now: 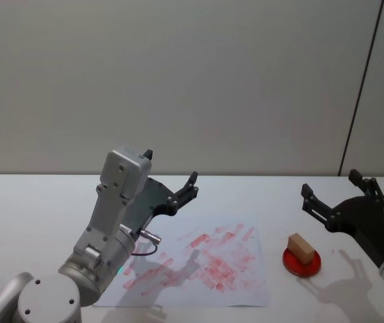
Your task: Use the one hand to pick up the stamp and affix it onto the A4 paper.
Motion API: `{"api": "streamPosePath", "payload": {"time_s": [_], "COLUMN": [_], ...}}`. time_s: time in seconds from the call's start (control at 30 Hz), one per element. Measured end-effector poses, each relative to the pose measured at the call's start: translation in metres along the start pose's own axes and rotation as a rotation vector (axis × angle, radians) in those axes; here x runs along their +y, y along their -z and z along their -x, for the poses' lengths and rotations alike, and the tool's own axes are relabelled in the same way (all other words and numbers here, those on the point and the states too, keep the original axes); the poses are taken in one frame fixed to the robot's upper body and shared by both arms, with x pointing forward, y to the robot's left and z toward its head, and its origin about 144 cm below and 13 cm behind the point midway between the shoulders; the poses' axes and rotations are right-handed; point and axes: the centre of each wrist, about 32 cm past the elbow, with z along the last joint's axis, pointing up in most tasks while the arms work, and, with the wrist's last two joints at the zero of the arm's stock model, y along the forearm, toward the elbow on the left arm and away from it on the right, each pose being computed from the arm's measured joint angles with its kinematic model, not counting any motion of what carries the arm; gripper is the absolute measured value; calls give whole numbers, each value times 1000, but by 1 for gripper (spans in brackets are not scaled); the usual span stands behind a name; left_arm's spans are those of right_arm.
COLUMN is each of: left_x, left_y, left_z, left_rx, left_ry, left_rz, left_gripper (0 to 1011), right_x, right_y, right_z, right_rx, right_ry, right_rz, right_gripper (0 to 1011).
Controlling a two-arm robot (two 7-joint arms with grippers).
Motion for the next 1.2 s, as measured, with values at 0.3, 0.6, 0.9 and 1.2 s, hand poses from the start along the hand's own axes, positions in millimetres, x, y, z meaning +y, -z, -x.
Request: {"api": "streamPosePath", "payload": {"time_s": [0.3, 0.6, 0.9, 1.2], "left_x": [0, 0, 0, 0], "left_y": [0, 0, 0, 0], "left_z": [0, 0, 0, 0], "left_rx": [0, 0, 0, 0], "left_ry": [0, 0, 0, 0], "left_rz": [0, 0, 0, 0], "left_gripper": [1003, 1003, 1002, 1002], "right_x": [0, 0, 0, 1], "right_y": [0, 0, 0, 5], "right_z": [0, 0, 0, -6], "right_rx": [0, 0, 0, -4], "right_ry": [0, 0, -1, -16], "right_rz": [0, 0, 2, 43], "right_gripper": [1001, 1001, 1001, 1001]}}
